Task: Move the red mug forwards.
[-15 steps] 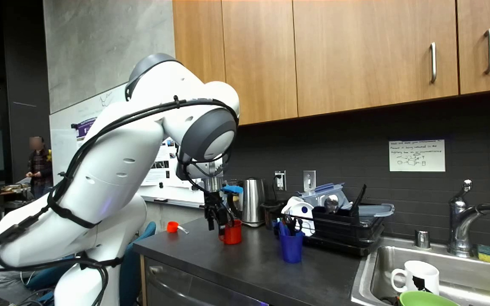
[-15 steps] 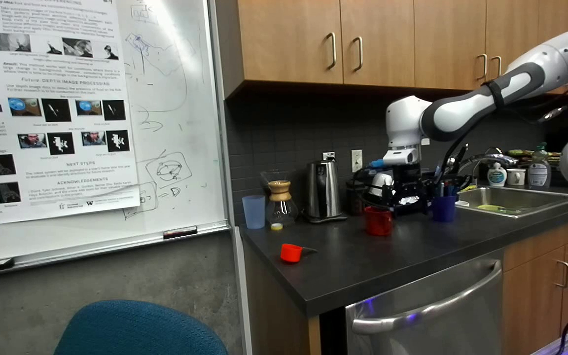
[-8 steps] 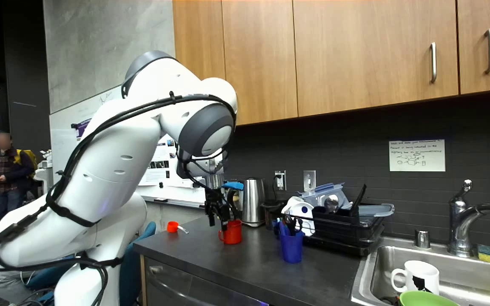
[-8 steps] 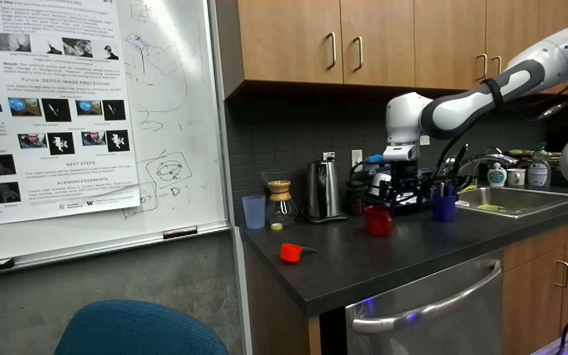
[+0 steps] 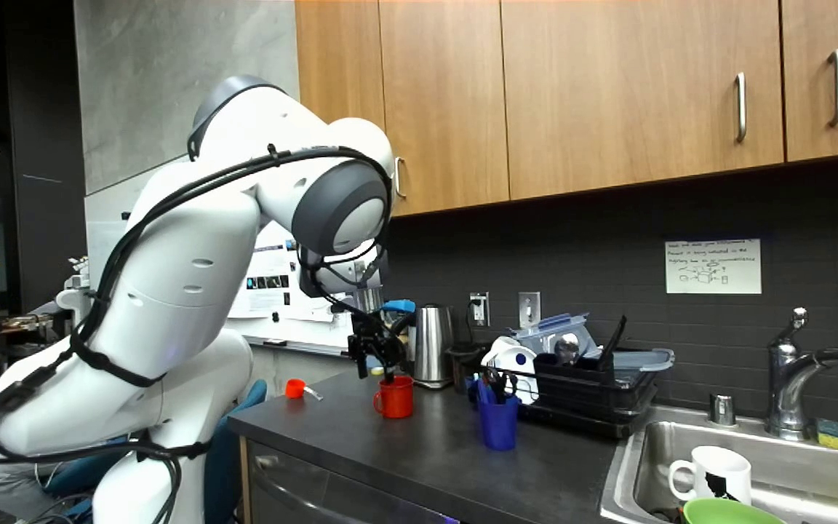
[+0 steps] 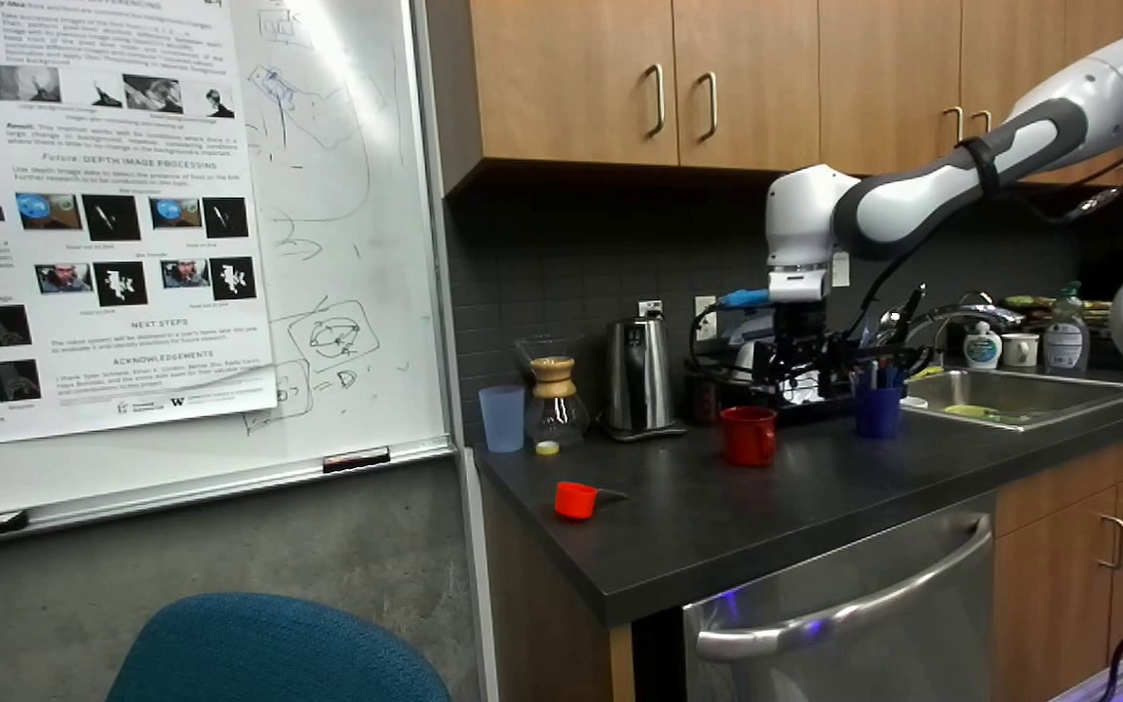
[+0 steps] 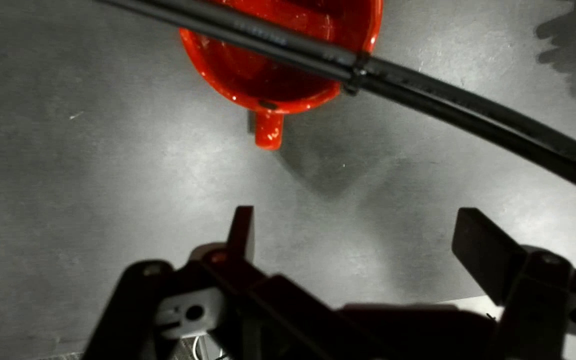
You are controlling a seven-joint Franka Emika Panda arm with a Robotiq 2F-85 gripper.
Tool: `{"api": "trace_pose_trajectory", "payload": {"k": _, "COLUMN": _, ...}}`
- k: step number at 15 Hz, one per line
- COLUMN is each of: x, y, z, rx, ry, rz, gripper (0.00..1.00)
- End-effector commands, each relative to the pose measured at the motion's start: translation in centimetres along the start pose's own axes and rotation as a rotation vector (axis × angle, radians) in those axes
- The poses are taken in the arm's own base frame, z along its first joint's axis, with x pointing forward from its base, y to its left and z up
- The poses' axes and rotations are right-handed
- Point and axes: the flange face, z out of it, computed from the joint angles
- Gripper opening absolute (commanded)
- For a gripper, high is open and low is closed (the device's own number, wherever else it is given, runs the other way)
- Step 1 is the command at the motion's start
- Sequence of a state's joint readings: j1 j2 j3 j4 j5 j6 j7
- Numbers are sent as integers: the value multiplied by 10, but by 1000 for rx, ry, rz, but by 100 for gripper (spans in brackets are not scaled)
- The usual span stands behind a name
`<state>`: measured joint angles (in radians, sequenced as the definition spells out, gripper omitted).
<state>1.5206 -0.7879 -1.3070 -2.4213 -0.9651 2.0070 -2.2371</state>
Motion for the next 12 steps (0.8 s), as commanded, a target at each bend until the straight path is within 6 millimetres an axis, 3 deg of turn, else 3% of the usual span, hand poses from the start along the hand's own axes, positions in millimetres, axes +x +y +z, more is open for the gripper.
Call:
{"api": "trace_pose_trajectory", "payload": {"k": 1, "x": 3, "y": 4, "z": -8, "rx": 13, "ry": -14, "rz": -76, "gripper": 100}}
{"api": "trace_pose_trajectory", "payload": {"k": 12, "x": 2, "y": 2, "z": -2, "rx": -13, "ry": 1, "rz": -51, "gripper": 100}}
